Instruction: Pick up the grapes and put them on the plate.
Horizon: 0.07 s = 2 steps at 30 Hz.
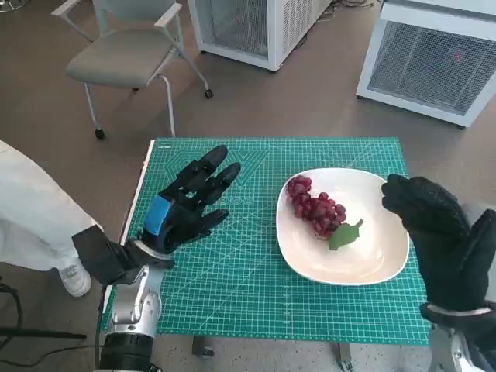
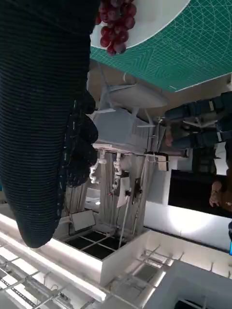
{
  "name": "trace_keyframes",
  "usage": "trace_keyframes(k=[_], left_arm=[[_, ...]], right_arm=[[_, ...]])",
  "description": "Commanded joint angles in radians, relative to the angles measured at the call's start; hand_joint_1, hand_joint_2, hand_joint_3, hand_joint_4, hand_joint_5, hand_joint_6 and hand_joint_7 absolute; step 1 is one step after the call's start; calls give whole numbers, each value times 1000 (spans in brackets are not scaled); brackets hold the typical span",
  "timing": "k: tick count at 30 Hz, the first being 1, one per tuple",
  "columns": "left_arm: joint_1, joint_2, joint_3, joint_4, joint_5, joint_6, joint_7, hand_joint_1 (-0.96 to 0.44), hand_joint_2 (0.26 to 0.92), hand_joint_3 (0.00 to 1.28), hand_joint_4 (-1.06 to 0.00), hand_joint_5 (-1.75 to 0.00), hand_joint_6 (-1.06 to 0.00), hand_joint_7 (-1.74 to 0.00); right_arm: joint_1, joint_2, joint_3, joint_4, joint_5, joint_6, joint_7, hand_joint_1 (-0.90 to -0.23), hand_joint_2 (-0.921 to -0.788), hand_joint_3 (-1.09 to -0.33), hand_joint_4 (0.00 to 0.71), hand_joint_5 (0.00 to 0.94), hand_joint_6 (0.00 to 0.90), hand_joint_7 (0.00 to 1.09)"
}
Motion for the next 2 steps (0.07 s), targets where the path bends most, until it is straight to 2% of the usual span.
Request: trace_keyframes(k=[1, 2], left_arm=[[11, 5, 1, 0, 2, -11, -4, -415, 921, 160, -403, -4, -417, -3], [11, 5, 1, 0, 1, -11, -4, -415, 921, 160, -403, -4, -417, -2]], right_arm=[[6, -1, -3, 14, 10, 13, 6, -334, -921, -604, 446, 875, 247, 1033], [6, -1, -2, 14, 10, 13, 6, -334, -921, -604, 446, 875, 247, 1033]])
